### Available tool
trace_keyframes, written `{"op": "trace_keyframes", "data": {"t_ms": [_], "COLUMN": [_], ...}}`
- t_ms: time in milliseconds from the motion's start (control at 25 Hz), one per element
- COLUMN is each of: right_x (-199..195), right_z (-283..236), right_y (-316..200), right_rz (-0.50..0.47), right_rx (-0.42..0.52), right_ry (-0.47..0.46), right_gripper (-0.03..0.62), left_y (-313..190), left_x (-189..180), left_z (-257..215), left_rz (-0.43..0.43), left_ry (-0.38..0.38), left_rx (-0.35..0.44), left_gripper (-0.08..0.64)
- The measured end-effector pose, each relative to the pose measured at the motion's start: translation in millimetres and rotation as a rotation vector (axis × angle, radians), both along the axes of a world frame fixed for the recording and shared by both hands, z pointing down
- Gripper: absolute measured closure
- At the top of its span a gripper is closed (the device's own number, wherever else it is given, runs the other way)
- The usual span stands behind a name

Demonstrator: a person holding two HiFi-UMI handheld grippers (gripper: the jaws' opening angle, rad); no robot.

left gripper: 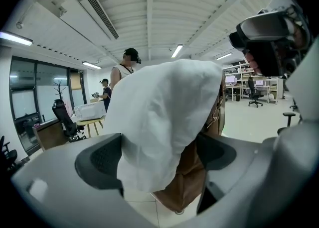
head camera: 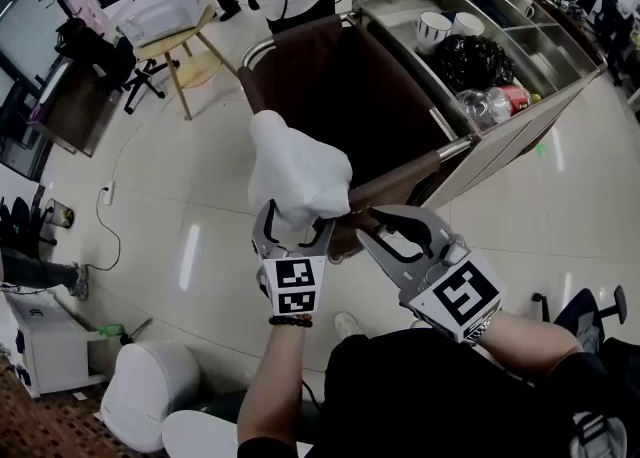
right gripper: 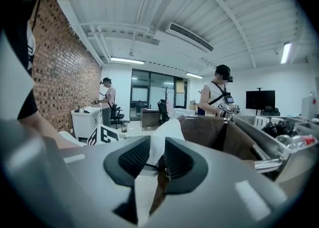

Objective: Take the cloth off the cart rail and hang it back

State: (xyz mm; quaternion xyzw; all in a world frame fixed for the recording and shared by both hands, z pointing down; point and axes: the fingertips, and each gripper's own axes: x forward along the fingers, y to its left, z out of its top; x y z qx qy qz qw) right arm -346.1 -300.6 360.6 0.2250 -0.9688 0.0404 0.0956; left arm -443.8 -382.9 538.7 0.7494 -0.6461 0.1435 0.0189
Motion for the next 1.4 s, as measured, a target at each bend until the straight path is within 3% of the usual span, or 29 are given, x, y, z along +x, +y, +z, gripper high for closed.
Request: {"op": "trace_keyframes", "data": {"t_ms": [120,320,440,720,1000,1400], "right_x": [-3.9,-8.3,-10.9,-16.3,-17.7,-22.5], "right_z": [0.8,1.8,1.8,-3.2,-7.6,-11.1], "right_y": [-3.6,-5.7,-4.1,2.9,7.6,22.8], "right_rz": [0.008,0.012,0.011,0.012,0.022,0.023], "right_rx": [-0.003,-0.004,-0.006,0.005,0.010,0.018], "right_ry": [0.000,0.001,0.004,0.000,-0.001,-0.003], "right_gripper": [0.503,0.503,0.503,0.503,0.503,0.503], "left_y": [-1.7,3.0,7.2,2.0,0.6,28.2], "left_x": [1.7,7.8,-2.9,-11.5,-18.8,-35.2], "left_z": [-0.8,-5.3,-14.3,-13.4,-25.2,-68.4], "left_rz": [0.032,0.090,0.075,0.045,0.028,-0.011], "left_ry": [0.004,0.027,0.060,0.004,-0.013,0.040], "left_rx": [0.004,0.021,0.048,0.027,0.034,0.171], "left_gripper": [0.113,0.197,0.288,0.364,0.522,0.543]}}
